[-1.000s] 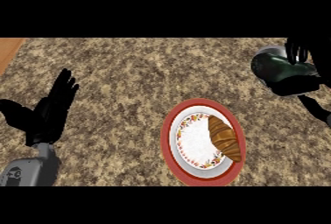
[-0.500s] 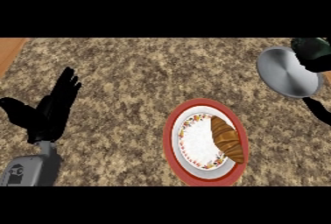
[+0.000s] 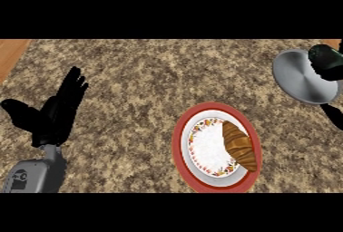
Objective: Pick the eggplant from the plate and place it in the pan
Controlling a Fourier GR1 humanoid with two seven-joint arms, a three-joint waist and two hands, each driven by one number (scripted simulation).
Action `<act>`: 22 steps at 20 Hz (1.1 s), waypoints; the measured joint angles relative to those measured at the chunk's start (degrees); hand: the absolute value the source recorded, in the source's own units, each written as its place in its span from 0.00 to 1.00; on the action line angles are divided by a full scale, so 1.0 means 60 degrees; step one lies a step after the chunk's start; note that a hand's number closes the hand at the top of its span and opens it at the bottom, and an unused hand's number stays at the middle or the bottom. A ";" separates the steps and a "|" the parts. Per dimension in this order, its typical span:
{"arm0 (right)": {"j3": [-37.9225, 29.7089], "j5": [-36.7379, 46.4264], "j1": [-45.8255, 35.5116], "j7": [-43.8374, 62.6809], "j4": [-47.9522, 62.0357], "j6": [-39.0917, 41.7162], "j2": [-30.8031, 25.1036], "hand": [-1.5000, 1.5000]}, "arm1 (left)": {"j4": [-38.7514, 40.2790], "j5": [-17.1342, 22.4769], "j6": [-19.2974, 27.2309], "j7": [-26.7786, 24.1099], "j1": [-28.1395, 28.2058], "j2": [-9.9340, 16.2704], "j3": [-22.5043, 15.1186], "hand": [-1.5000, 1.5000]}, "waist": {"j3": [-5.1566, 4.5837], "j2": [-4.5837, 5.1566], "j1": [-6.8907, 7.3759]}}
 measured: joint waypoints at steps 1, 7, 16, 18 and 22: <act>-0.0066 -0.0013 -0.0053 -0.0361 0.0366 -0.0097 -0.0001 1.00 | 0.0073 -0.0032 0.0043 0.0018 -0.0127 -0.0036 -0.0020 0.50 | 0.0003 0.0020 0.0010; -0.0052 0.0435 -0.0559 -0.1164 0.2188 -0.0775 0.0063 1.00 | 0.0192 0.0020 -0.0075 -0.0096 -0.0272 -0.0051 -0.0016 0.50 | 0.0013 0.0113 0.0199; -0.0491 0.0271 -0.0930 -0.0611 0.3985 0.0061 -0.0066 0.00 | 0.0277 -0.0006 -0.0064 -0.0019 -0.0435 -0.0139 -0.0094 0.50 | 0.0032 0.0181 0.0312; -0.0610 0.0172 -0.0871 -0.0849 0.4138 0.0153 -0.0057 0.00 | 0.0296 0.0025 -0.0105 -0.0035 -0.0450 -0.0083 -0.0033 0.50 | 0.0036 0.0183 0.0311; -0.1332 -0.0550 -0.0814 -0.1569 0.4234 0.0464 -0.0140 0.00 | 0.0188 0.0028 -0.0056 0.0057 -0.0418 -0.0089 -0.0014 0.50 | 0.0049 0.0153 0.0238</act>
